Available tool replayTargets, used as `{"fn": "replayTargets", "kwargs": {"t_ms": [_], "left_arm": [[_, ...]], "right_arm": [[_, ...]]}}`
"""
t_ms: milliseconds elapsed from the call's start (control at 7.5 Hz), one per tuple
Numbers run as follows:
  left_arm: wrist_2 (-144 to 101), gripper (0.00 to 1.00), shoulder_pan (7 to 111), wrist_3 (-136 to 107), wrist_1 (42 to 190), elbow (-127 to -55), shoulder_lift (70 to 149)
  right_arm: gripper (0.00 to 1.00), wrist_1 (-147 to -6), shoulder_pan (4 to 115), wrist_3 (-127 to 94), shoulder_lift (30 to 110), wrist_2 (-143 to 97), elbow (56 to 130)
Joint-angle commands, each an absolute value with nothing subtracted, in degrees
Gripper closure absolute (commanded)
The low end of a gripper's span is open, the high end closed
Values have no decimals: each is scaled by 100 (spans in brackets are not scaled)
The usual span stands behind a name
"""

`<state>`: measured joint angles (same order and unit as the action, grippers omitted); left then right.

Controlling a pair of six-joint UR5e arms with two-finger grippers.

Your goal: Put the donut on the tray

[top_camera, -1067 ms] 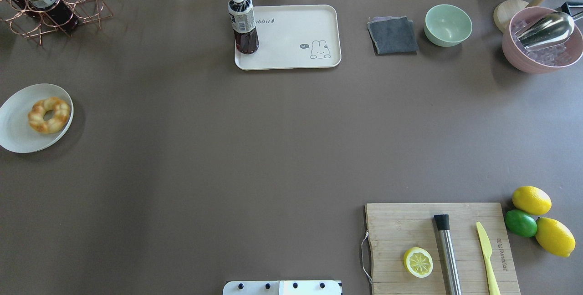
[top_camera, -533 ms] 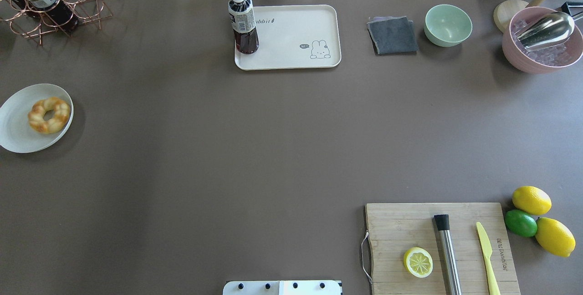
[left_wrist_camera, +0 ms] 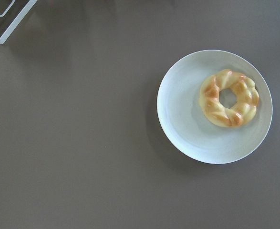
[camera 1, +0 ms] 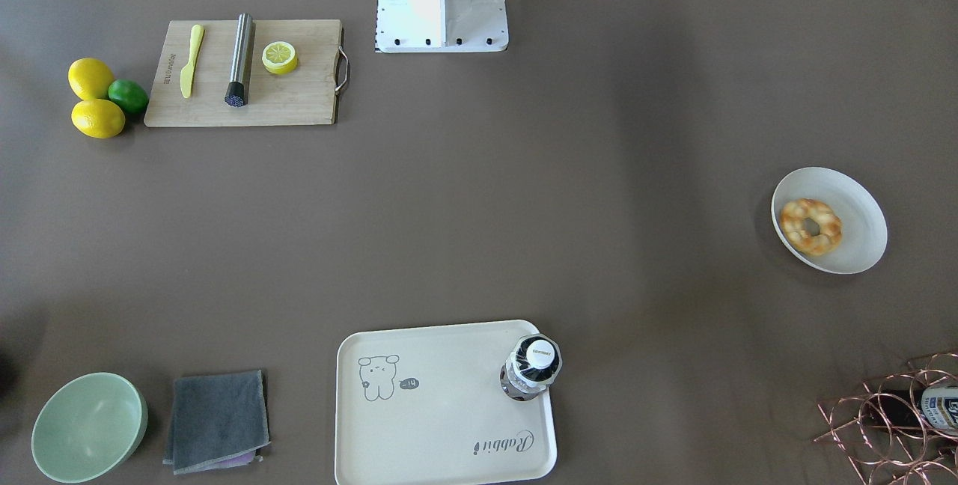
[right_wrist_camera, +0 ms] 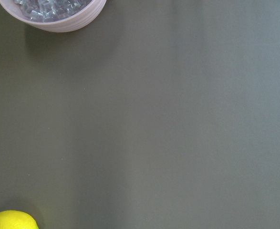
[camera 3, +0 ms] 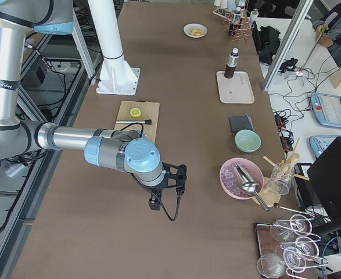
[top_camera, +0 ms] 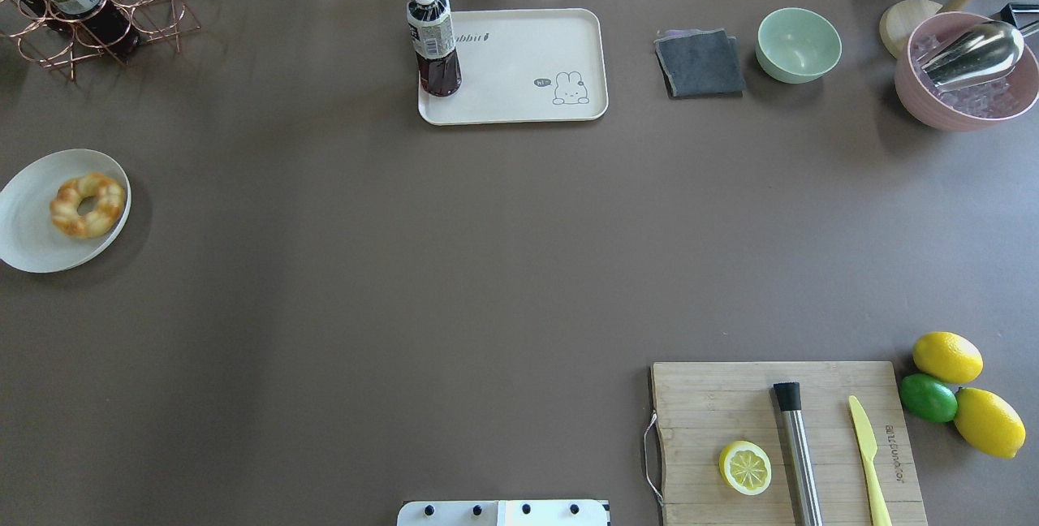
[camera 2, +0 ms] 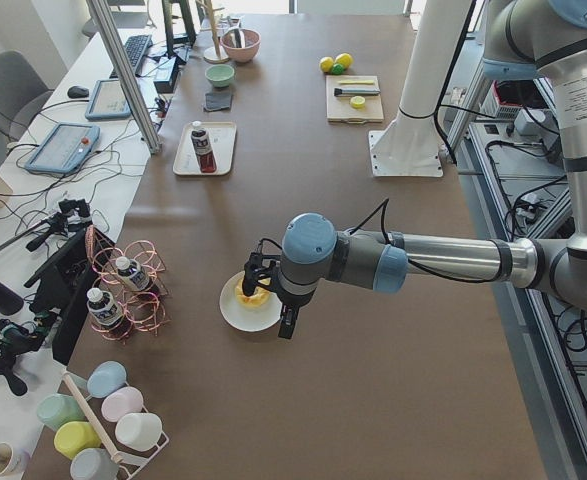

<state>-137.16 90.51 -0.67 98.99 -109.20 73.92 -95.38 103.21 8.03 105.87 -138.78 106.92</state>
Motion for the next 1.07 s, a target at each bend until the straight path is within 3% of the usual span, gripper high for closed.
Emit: {"fn": "replayTargets", "kwargs": {"t_ms": [0, 400, 933], "left_arm": [[-13711, 3, 9044, -53, 9905, -10881, 7392], [-13720, 3, 8931, -61, 9932, -10549, 7592], [-13729, 3, 8360, -332, 10640, -8891, 8786]], "right_arm": [[0, -9536, 10231, 782, 10547, -13896, 10688], [0, -9527, 9959, 712, 10529, -13896, 10705], [0, -9527, 9756, 659, 10512, -14352, 10723]]}}
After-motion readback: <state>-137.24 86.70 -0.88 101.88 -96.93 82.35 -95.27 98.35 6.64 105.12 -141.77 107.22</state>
